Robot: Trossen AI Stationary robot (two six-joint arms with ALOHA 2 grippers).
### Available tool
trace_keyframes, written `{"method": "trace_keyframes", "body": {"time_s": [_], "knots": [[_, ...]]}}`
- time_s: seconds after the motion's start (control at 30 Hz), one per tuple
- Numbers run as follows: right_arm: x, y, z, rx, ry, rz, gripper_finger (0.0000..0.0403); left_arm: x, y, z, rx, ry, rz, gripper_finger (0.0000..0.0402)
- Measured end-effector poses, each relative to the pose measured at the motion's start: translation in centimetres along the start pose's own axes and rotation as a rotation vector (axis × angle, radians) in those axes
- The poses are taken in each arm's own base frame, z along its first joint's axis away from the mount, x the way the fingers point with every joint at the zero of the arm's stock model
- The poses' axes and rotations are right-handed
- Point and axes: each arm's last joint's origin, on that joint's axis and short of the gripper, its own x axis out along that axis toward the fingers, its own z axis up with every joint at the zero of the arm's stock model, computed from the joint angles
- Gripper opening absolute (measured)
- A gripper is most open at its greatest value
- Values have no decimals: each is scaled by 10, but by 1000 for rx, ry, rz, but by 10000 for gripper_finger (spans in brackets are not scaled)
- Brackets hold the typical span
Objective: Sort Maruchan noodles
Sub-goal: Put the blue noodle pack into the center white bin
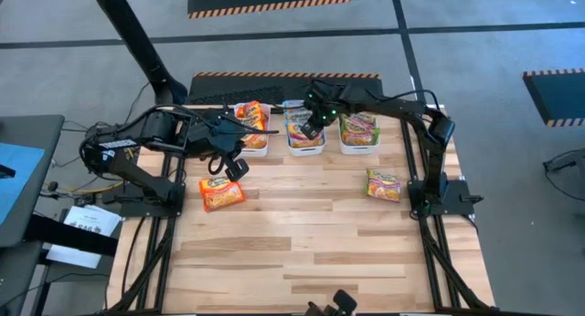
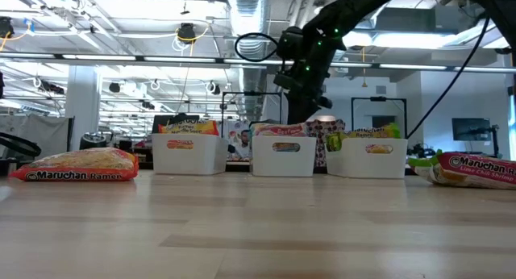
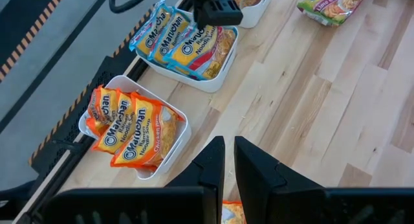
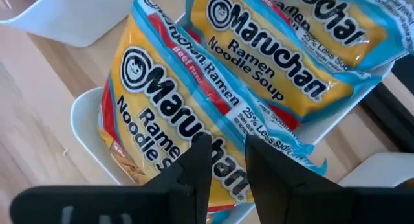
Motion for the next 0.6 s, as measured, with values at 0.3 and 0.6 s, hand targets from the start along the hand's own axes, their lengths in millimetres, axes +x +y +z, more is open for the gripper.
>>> {"method": "trace_keyframes", "body": {"time_s": [0.3,0.6], "knots": [[0,15,-5,-30,27,22,120,0,0,0,-1,0,0,25],[8,21,-9,-40,62,18,120,0,0,0,-15,1,-1,25]]}}
